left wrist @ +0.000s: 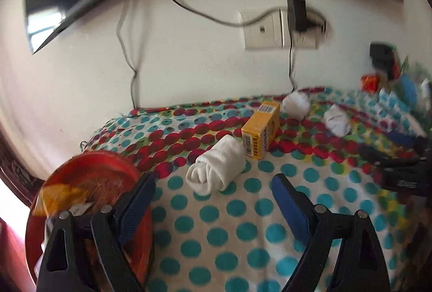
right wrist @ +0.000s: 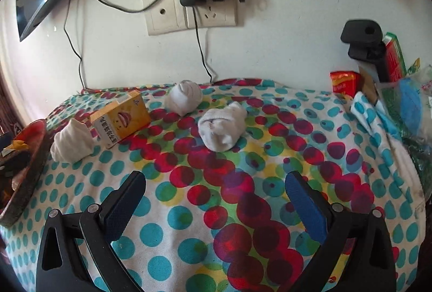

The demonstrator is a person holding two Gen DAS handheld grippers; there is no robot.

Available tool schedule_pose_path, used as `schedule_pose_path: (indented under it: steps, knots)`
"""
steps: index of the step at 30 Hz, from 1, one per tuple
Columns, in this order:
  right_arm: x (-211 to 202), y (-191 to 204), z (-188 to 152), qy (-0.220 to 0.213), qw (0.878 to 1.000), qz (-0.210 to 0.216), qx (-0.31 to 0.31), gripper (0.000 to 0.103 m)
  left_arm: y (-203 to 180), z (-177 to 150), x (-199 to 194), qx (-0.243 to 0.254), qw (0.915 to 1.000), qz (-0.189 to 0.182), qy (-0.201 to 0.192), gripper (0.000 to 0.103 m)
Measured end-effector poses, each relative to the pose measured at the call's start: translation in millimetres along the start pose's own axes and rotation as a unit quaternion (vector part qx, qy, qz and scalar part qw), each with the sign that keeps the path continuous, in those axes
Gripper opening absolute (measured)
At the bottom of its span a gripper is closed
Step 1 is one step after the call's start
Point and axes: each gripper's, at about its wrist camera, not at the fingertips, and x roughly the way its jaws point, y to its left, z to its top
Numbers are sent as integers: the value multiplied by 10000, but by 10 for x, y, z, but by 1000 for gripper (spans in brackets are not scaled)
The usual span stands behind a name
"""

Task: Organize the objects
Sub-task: 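Reach the left gripper to the rolled white towel and grasp it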

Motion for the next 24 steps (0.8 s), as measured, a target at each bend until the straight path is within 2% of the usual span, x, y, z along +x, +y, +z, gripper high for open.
schedule_pose_path:
  steps: [7,9,13,14,16,17,18,24]
  knots:
    - [54,-177,-15,118,9986,300,424,103,66,122,839,-185,9947,-5,1011,90]
    - [76,-194,-19,161,9978,449,471,103,70,147,956,-98,9938,172,1098,90]
    - [71,-172,-24,144,9976,495,457,103,127,142,1149,-300,9894,21,1423,89]
    - [69,-166,-26,141,9976,502,445,103,126,135,1149,-333,9894,-20,1412,85]
    - [71,-148,-27,142,9978,493,413,103,85,138,1108,-282,9911,-45,1299,45]
    - [69,-144,-27,138,9978,499,404,103,57,146,1090,-243,9917,19,1266,44]
    - [68,-142,-28,133,9978,511,399,103,18,142,1059,-195,9920,50,1248,38]
    - [60,-148,-31,113,9979,482,410,103,-207,107,884,-126,9930,42,1177,37]
